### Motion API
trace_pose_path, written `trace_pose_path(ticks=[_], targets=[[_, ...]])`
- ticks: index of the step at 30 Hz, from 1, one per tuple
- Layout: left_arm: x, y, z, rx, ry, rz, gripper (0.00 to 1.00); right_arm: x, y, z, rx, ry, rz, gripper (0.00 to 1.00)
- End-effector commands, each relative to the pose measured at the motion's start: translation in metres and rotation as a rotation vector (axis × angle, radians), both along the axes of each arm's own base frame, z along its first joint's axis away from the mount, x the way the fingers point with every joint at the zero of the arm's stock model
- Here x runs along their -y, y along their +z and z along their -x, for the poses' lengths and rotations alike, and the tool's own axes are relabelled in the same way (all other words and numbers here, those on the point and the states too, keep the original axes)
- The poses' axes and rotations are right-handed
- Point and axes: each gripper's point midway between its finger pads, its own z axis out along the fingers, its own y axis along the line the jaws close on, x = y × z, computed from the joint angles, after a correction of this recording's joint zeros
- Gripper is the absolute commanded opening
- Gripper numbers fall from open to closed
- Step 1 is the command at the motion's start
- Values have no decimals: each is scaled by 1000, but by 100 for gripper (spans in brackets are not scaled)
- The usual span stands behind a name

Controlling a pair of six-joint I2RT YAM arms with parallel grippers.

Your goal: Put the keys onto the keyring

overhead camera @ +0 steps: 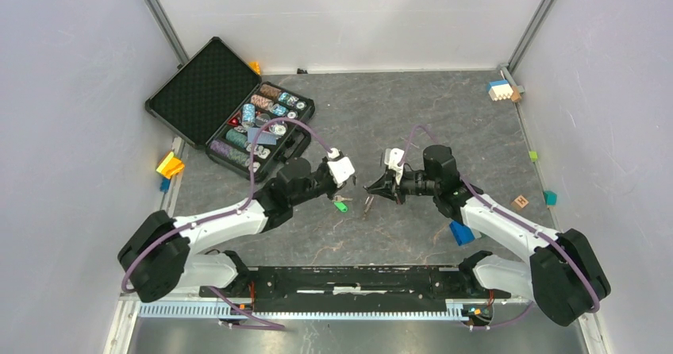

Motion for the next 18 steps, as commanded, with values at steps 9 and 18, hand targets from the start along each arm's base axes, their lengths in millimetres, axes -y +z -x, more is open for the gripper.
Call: trace_pose_path(ticks=[9, 18], targets=[[1, 36, 31, 57, -209, -8, 2, -10, 18, 26, 1, 185, -83, 0], [10, 25, 59, 17, -403, -74, 15, -10, 21, 36, 8, 243, -88, 0]])
